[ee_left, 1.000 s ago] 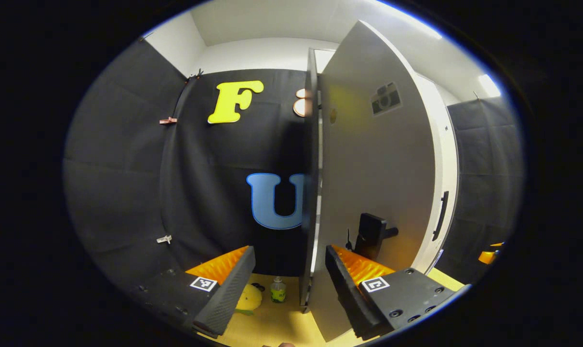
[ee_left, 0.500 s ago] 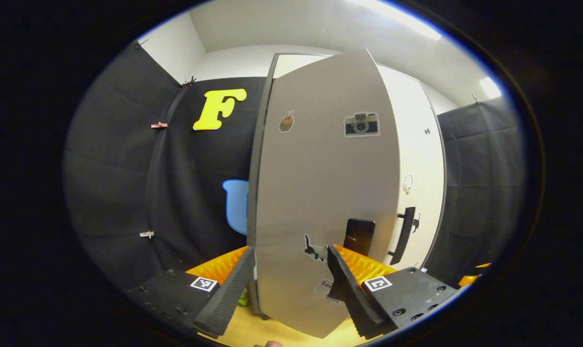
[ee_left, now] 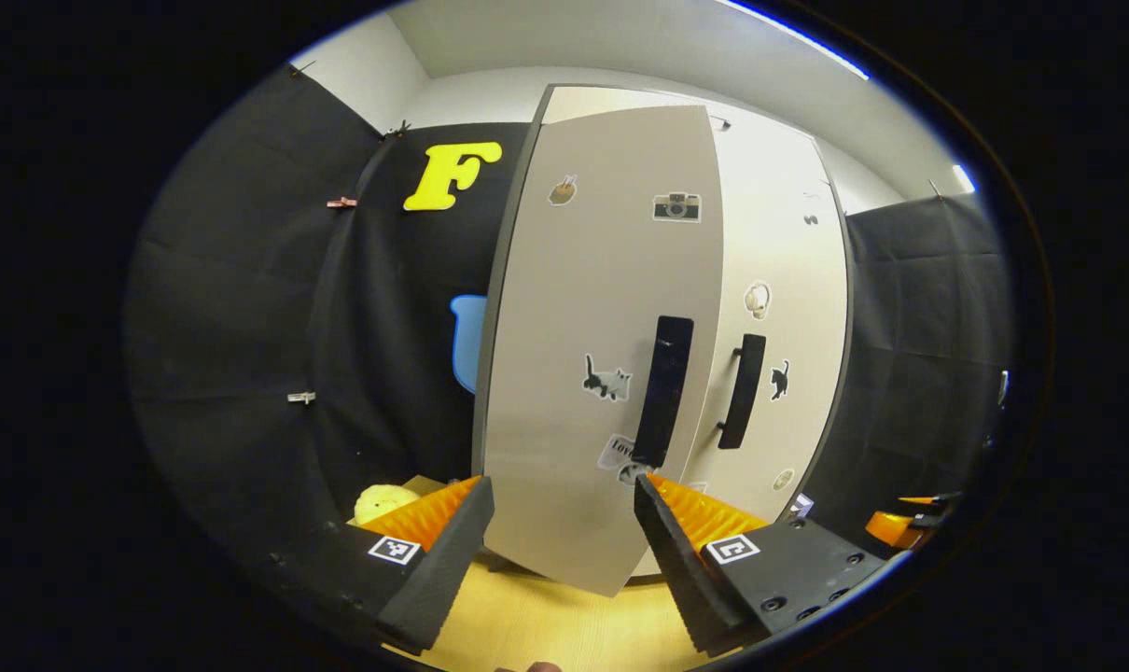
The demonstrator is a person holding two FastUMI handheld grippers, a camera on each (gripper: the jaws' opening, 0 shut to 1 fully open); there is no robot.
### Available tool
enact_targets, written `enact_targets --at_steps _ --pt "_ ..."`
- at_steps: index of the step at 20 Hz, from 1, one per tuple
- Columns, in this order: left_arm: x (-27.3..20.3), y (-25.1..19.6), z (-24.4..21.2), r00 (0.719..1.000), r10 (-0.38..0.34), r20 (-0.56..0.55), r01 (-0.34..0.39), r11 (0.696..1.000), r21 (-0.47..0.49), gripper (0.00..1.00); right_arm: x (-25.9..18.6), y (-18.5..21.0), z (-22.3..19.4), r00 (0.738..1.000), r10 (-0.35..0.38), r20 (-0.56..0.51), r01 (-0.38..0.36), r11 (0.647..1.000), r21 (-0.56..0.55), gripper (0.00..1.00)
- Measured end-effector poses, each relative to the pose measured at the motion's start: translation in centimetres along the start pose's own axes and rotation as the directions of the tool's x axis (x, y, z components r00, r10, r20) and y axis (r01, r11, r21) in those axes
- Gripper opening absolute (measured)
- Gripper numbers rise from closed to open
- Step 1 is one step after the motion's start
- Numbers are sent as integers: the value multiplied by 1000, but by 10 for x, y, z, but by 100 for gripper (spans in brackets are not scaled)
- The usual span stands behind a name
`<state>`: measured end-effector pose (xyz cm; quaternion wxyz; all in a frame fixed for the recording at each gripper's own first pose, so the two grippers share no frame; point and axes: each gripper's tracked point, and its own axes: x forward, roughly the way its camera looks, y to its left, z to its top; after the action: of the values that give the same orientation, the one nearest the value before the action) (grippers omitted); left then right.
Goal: Grab one shoe with the right hand and put it into the shoe cabinet, grab the other shoe with the left hand and put it into the shoe cabinet; then close the right door with the right hand and the left door with the left hand.
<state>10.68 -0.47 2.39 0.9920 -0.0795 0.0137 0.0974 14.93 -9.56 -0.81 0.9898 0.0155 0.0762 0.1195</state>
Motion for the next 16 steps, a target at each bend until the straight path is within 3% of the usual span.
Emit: enact_targets --at_steps 6,16 --pt "-33 34 -18 999 34 -29 -35 999 -23 95 -22 37 6 999 -32 34 31 999 37 98" --pt "-77 72 -52 998 14 -63 -10 998 68 95 -55 110 -27 1000 -1 -20 1 1000 6 98"
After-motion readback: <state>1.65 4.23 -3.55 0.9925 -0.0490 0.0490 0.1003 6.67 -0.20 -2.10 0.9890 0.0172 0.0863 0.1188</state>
